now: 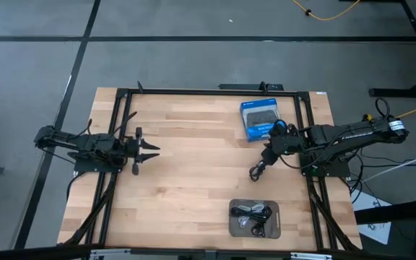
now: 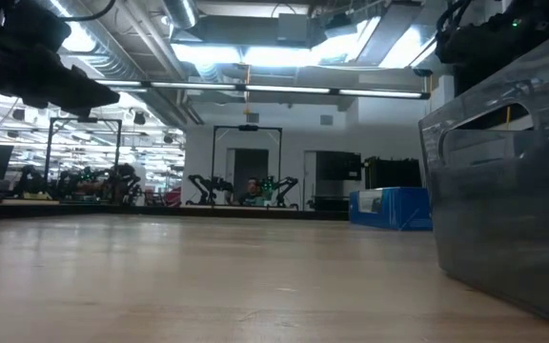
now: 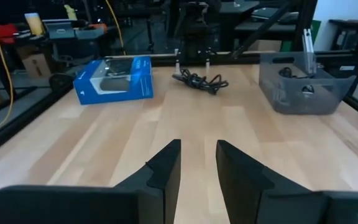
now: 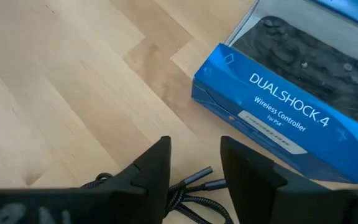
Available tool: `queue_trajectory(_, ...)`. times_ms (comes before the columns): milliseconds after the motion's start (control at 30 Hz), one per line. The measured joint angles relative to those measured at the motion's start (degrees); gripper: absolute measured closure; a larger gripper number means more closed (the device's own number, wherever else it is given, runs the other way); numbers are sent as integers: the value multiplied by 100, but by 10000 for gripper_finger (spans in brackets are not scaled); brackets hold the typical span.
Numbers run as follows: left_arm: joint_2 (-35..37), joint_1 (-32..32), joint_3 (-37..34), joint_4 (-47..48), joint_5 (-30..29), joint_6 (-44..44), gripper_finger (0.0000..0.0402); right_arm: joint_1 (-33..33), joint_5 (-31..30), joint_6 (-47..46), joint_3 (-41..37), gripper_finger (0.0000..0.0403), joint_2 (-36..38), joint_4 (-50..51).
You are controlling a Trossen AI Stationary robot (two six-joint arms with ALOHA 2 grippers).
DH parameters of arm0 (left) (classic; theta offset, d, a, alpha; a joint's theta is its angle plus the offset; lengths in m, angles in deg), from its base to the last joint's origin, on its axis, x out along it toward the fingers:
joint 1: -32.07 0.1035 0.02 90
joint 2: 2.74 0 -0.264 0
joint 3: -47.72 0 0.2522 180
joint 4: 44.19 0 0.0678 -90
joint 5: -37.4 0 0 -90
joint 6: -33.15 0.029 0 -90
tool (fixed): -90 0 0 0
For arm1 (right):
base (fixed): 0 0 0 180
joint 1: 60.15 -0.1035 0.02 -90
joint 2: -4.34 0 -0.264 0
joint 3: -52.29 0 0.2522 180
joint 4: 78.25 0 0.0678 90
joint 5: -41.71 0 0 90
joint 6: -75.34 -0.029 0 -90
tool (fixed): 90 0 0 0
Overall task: Pick and place USB-C Cables
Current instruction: Put the black charger into the black bin
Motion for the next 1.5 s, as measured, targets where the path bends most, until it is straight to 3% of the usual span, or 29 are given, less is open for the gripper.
queue_trajectory(300, 0, 0, 0, 11, 134, -153, 305, 0, 606, 312, 0, 257, 0, 4)
queue_trajectory(500, 0, 0, 0, 13, 132, -306, 305, 0, 1352, 753, -9, 257, -97, -1)
queue_trajectory(667, -2, 0, 0, 14, 129, -413, 305, 0, 1807, 1181, -368, 257, -416, -242)
queue_trajectory(900, -2, 0, 0, 14, 127, -429, 305, 0, 1847, 1192, -894, 257, -885, -999)
queue_trajectory(1233, -2, 0, 0, 14, 125, -429, 305, -1, 2196, 1325, -975, 257, -1515, -1014)
queue_trajectory(1500, -4, 0, 0, 16, 125, -451, 305, 2, 1969, 161, -979, 257, -2090, -1124)
